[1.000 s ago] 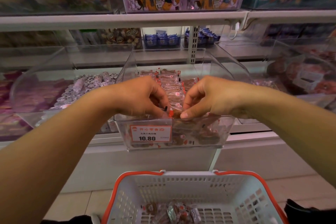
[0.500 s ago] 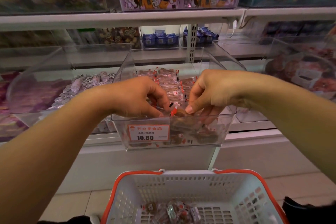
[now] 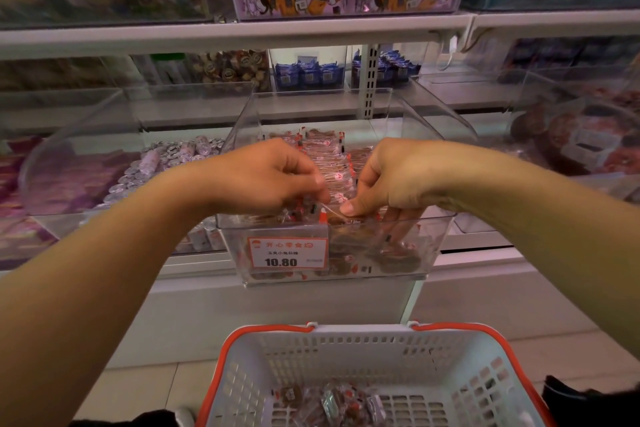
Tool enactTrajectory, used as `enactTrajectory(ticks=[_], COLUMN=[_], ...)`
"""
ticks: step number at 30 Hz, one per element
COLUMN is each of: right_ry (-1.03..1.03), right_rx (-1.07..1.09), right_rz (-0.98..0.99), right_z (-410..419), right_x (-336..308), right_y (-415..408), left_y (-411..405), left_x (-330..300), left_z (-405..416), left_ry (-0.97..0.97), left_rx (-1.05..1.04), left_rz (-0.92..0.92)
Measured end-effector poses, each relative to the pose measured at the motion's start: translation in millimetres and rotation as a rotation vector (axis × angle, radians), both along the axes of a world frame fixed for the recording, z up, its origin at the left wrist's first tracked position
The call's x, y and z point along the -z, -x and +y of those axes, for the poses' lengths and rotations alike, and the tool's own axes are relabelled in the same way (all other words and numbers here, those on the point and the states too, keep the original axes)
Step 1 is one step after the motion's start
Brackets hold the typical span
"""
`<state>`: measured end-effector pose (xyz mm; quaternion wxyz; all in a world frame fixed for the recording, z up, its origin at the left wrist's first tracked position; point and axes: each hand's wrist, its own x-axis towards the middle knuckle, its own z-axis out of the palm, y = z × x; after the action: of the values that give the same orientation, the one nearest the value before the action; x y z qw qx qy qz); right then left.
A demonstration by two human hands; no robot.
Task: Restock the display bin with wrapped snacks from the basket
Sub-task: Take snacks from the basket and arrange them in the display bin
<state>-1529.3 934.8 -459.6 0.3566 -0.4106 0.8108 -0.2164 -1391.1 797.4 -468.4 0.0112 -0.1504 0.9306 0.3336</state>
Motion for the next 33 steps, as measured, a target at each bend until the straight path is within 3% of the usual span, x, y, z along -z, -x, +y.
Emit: enactTrajectory(ticks=[3,8,14,17,20,26,30,33], right_ry=[0.057,0.089,0.16,0.075,-0.047,0.032,0.094,0.165], right_rx=[0.032,0.027,0.047,0.007,-0.038,0.023,0.031,-0.009], right_rz=[0.008,-0.12,-0.064,0.016,-0.042,-0.155,-0.243,-0.198], right_z=[1.8,8.8,10.6,10.9,13.3,16.8,18.3,19.1], right_x=[2.5,1.0,4.2,0.4,-0.1,0.9,1.0,4.1], right_y=[0.3,10.0,11.6,9.4,5.3,11.8,15.0,14.7], left_y=[-0.5,4.1,4.4,3.1,2.3,4.7,-0.3,-3.4], left_x=[-4.3,-1.6,-0.3,0.3,2.4,5.4,-1.1,-7.3], left_z=[3.2,2.2,2.2,1.9,3.5,5.5,0.6,-2.6], left_ry=[-0.105,-0.048,0.02,0.021,0.011,0.153,0.019,-0.093], left_rx=[0.042,-0.022,-0.021,-0.017,0.009,0.019,0.027,0.026], left_rz=[-0.007,-0.027,-0.023,-0.004,0.004,0.01,-0.026,-0.025])
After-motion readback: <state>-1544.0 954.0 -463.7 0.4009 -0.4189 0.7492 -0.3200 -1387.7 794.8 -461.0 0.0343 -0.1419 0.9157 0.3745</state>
